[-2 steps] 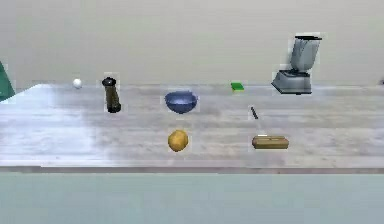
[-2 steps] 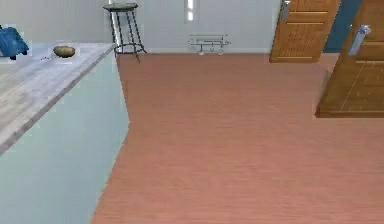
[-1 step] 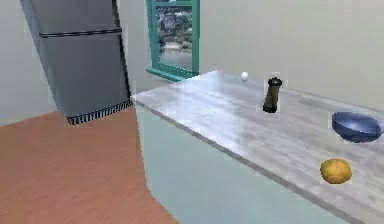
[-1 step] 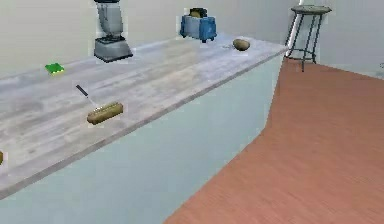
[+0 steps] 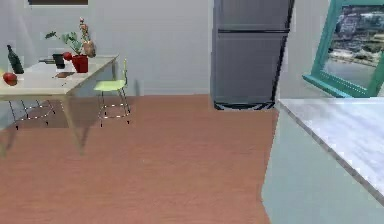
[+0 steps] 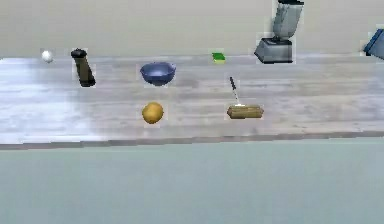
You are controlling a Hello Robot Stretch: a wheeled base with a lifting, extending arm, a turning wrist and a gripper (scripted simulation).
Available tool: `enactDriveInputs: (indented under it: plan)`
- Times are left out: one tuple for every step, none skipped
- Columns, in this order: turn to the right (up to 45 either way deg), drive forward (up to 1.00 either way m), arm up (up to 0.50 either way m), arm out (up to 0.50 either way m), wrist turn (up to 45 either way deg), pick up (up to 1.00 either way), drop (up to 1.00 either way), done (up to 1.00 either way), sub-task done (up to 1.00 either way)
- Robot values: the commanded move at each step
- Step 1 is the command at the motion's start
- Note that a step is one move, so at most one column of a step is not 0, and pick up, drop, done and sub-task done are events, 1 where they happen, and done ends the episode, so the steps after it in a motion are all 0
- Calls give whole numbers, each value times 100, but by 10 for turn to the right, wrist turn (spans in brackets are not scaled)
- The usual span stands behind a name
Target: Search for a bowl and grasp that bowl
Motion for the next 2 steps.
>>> enactDriveInputs:
  plan:
    - [450,0,0,0,0,0,0,0,0]
    - [450,0,0,0,0,0,0,0,0]
